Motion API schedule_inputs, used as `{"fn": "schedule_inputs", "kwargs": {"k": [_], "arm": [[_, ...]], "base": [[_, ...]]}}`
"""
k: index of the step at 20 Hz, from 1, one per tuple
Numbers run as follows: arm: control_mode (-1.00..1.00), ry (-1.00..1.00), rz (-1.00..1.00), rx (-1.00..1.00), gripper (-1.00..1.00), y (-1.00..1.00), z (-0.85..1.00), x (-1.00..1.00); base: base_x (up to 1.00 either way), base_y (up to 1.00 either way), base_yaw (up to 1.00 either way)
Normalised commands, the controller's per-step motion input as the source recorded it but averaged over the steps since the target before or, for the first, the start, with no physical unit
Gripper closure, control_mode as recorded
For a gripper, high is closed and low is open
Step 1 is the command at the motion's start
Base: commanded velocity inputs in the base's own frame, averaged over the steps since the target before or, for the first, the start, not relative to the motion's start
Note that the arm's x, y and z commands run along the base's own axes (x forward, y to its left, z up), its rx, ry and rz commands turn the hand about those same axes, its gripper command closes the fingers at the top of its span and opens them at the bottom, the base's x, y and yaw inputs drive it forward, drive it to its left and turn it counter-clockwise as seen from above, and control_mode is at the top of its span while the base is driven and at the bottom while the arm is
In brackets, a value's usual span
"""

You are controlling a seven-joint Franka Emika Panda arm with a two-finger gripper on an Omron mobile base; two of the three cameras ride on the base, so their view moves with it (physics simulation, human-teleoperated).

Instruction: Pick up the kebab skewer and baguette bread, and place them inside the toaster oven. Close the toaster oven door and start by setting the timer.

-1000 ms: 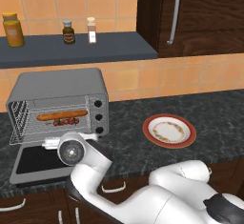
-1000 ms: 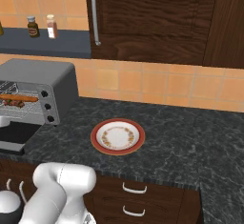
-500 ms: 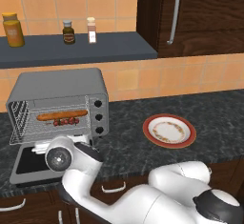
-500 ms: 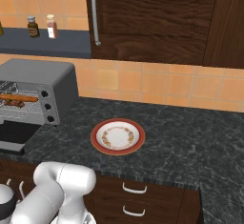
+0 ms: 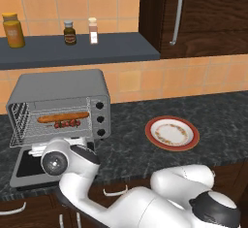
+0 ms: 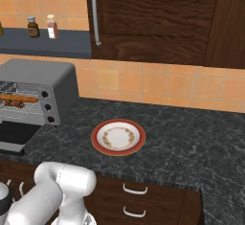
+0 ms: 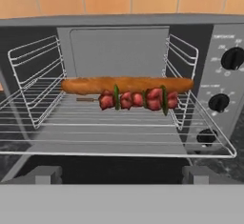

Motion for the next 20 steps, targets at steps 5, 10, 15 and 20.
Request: {"fn": "schedule_inputs", "kwargs": {"k": [5, 10, 15, 20], "arm": [[-1.0, 0.0, 0.0, 0.01, -1.0, 0.0, -0.12, 0.06], [-1.0, 0.0, 0.0, 0.02, -1.0, 0.0, -0.28, 0.0], [-1.0, 0.0, 0.0, 0.0, -1.0, 0.0, -0.04, 0.11], [-1.0, 0.0, 0.0, 0.0, -1.0, 0.0, 0.0, 0.12]], "base": [[0.0, 0.0, 0.0], [0.0, 0.0, 0.0], [0.0, 0.0, 0.0], [0.0, 0.0, 0.0]]}}
